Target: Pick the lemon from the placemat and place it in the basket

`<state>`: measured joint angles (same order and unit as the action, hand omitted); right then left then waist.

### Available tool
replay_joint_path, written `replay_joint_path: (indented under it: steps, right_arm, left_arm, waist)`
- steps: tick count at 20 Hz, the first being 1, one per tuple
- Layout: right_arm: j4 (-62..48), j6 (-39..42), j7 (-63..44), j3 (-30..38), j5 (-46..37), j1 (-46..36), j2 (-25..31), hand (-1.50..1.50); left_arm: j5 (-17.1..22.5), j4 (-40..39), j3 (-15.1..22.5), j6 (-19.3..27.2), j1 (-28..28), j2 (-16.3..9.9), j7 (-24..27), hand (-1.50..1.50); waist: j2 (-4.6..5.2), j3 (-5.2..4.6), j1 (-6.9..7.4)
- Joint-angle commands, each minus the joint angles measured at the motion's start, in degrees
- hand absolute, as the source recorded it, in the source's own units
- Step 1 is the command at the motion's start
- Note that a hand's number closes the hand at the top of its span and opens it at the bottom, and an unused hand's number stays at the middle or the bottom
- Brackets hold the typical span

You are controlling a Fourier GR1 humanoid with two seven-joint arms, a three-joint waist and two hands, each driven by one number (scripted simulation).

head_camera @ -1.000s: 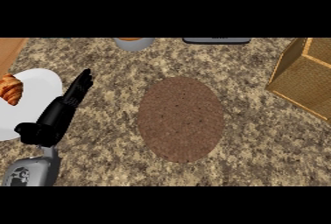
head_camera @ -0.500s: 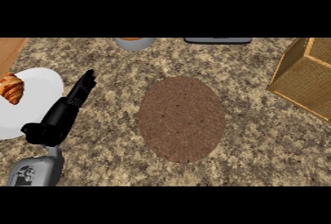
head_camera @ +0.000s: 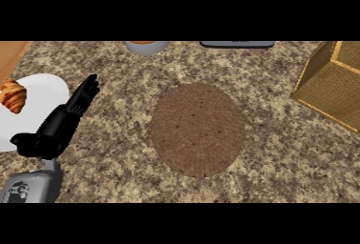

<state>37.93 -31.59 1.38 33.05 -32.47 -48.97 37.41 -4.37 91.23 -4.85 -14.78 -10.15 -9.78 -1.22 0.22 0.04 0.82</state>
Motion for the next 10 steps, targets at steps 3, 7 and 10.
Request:
replay_joint_path:
  steps: [3, 7, 10]
  right_arm:
    - [3.29, 1.7, 0.15, 1.53, 5.94, -1.97, -0.02, -1.5]
    - [1.9, 3.05, 0.45, 7.06, 11.87, -2.61, 3.27, -1.5]
    - [5.75, 8.51, -4.12, 7.79, 15.35, 1.28, 4.07, -1.5]
  left_arm:
    - [-0.69, -1.24, -0.61, 0.28, 2.27, 0.02, 4.1, 0.0]
    - [-1.07, 2.92, 1.75, 1.23, 0.05, 1.58, -3.2, 0.0]
    - [-1.4, -0.94, 0.4, 1.26, -0.46, 0.88, 0.11, 0.0]
  waist:
    - [-0.23, -0.05, -0.42]
    - [-0.27, 0.01, -0.33]
    - [-0.41, -0.06, -1.28]
